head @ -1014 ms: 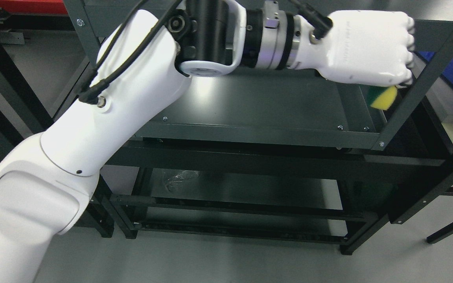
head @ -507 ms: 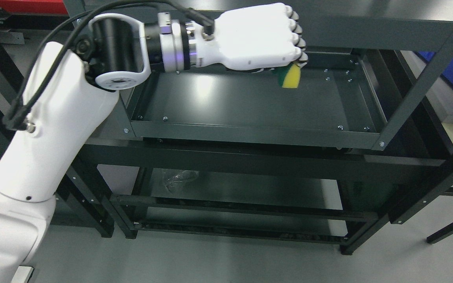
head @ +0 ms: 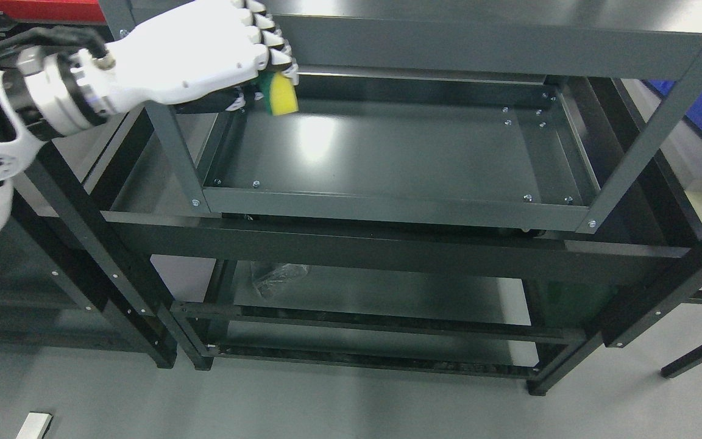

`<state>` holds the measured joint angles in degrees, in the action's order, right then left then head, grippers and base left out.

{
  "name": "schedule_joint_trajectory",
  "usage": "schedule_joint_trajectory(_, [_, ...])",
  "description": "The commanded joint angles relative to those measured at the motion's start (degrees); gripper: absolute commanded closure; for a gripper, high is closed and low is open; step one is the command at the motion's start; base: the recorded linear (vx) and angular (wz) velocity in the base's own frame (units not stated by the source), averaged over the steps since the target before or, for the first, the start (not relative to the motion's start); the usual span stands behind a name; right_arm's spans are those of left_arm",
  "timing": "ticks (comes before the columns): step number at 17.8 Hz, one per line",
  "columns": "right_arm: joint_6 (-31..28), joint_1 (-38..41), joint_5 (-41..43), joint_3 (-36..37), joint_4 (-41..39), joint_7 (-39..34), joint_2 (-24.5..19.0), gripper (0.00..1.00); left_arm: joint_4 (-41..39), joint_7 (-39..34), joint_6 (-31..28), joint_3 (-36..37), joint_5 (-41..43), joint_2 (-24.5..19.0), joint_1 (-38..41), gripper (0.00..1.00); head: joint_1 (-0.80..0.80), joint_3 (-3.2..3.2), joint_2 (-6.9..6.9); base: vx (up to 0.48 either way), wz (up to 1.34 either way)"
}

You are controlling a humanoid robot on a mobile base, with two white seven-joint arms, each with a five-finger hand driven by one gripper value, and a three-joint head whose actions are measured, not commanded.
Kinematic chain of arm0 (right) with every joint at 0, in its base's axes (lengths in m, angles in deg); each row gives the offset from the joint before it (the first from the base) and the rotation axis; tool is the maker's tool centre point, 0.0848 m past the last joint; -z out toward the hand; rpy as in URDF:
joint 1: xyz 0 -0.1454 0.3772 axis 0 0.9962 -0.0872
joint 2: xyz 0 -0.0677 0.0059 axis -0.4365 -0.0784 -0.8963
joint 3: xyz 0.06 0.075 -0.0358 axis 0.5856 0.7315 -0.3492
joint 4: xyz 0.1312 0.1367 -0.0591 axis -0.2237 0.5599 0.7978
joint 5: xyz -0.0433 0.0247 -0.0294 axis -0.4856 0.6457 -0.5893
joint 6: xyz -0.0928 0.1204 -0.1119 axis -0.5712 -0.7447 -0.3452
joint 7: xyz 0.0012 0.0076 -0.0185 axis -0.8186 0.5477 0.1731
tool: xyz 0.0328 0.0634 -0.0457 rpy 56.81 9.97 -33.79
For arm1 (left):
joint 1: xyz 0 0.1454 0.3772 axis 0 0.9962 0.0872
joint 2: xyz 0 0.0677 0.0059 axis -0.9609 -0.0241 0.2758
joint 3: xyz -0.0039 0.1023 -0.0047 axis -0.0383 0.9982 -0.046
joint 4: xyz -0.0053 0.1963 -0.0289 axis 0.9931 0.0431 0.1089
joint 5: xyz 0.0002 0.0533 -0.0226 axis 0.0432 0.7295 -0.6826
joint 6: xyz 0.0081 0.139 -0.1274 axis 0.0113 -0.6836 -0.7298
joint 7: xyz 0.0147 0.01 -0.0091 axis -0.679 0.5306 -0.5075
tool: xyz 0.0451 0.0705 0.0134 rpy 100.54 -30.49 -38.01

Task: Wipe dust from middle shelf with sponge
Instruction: 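Sweep the sponge across the shelf surface toward the near corner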

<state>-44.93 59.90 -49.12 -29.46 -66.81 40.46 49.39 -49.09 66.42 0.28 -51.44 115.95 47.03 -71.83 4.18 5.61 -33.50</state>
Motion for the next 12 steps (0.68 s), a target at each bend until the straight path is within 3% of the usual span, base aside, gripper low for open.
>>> schedule_joint_trajectory(1, [0.06, 0.0, 0.0, 0.01, -1.0, 0.05, 1.0, 0.0, -2.91, -0.03, -0.04, -21.98, -5.36, -18.85, 11.1, 1.0, 0.0, 0.0, 0.0, 0.0, 0.0])
schedule_joint_trajectory(6, [0.06, 0.0, 0.0, 0.01, -1.0, 0.05, 1.0, 0.0, -2.47, -0.12, -0.04, -18.67, -5.18, -15.96, 10.06, 1.0, 0.0, 0.0, 0.0, 0.0, 0.0])
schedule_joint_trajectory(11, [0.06, 0.0, 0.0, 0.01, -1.0, 0.05, 1.0, 0.0, -2.3, -0.12, -0.04, 1.27, -1.86, -1.83, -2.85, 1.0, 0.0, 0.0, 0.0, 0.0, 0.0])
schedule_joint_trajectory(12, [0.06, 0.0, 0.0, -0.07, -1.0, 0.05, 1.0, 0.0, -1.51, -0.12, -0.04, 4.34, 0.07, 2.81, -4.69, 1.0, 0.0, 0.0, 0.0, 0.0, 0.0])
